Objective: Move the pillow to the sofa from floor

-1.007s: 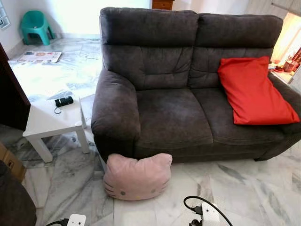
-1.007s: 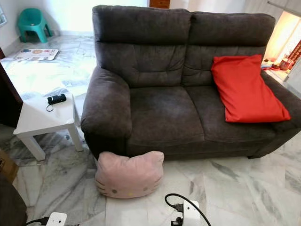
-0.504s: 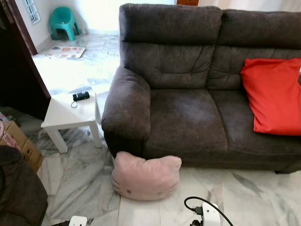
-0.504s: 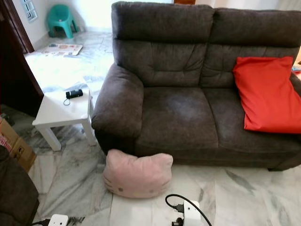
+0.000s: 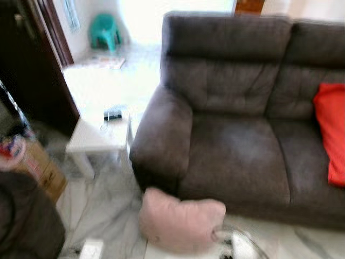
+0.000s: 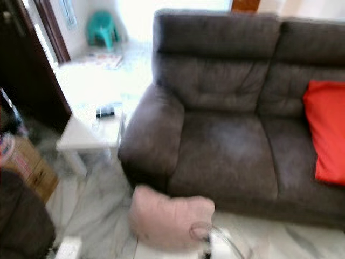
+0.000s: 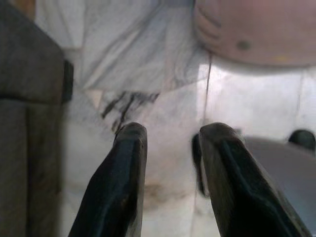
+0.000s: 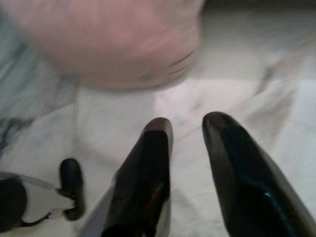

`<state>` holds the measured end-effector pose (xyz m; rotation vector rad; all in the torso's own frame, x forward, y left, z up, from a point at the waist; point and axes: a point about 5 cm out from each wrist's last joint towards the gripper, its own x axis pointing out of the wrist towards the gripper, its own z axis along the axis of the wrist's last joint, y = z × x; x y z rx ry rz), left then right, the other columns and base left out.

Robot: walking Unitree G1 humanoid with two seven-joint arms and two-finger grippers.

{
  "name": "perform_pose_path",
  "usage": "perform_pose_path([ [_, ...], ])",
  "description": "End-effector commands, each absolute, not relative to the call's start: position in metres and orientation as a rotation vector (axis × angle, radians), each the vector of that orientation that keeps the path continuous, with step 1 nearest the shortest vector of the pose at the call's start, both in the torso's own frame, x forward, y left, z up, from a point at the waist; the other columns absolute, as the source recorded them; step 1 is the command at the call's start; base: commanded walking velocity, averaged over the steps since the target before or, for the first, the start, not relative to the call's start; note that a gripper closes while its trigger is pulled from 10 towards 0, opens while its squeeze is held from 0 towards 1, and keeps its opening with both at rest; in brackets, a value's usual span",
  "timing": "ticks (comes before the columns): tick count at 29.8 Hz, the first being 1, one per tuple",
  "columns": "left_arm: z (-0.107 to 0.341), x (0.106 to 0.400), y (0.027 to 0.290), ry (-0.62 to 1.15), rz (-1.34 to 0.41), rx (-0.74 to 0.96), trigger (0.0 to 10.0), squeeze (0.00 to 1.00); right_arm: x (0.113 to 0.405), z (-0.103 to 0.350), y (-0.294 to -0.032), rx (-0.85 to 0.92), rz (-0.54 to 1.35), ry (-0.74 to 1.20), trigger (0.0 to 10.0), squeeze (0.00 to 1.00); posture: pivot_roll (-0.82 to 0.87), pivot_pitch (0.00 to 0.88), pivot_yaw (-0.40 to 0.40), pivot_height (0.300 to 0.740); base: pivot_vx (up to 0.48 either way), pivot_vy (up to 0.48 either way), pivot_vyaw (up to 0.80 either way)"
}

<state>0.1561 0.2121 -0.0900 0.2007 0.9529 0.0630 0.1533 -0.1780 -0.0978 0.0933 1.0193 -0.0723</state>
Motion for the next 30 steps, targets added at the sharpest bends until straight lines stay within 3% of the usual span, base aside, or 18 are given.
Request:
perform_pose_path([
  [1, -0.089, 0.152, 0.223, 0.967, 0.077, 0.235, 10.0, 0.0, 0.164, -0.094, -0.165, 0.116, -0.045, 0.989, 10.0, 0.0, 0.06, 0.0, -0.054, 0.74, 0.349, 0.0, 0.0],
  [9, -0.087, 0.158, 0.222, 0.951, 0.066, 0.242, 10.0, 0.0, 0.164, -0.094, -0.165, 0.113, -0.054, 0.989, 10.0, 0.0, 0.05, 0.0, -0.052, 0.74, 0.302, 0.0, 0.0],
  [30, -0.083, 0.166, 0.221, 0.889, 0.072, 0.276, 10.0, 0.0, 0.166, -0.093, -0.166, 0.104, -0.06, 0.966, 10.0, 0.0, 0.06, 0.0, -0.053, 0.74, 0.0, 0.0, 0.0],
])
